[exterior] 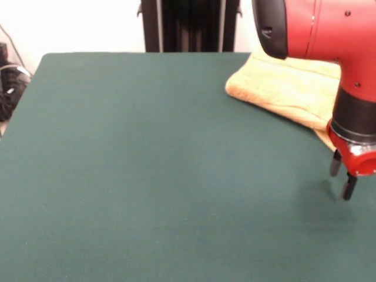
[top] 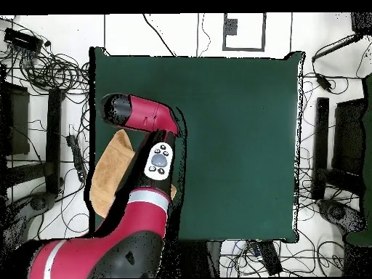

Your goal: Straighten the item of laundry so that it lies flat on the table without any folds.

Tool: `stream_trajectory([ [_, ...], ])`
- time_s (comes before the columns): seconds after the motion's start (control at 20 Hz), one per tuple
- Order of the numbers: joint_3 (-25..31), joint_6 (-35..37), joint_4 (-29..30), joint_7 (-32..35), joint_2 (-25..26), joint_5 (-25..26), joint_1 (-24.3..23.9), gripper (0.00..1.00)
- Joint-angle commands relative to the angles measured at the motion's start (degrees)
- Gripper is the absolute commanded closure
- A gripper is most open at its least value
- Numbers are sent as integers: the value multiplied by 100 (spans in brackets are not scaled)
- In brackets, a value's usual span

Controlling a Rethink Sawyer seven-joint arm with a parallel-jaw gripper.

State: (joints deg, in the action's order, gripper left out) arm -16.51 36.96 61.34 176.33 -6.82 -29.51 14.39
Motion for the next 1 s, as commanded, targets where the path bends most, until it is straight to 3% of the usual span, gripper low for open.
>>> stream_trajectory([
  [0.05, 559, 820, 759, 874, -237, -162, 195, 0],
  [0.3, 522, 1049, 921, 953, -427, -170, 267, 0],
  [0.65, 636, 812, 1375, 742, -569, -167, 257, 0],
  [1.0, 669, 554, 1311, 362, -394, 34, 98, 0],
])
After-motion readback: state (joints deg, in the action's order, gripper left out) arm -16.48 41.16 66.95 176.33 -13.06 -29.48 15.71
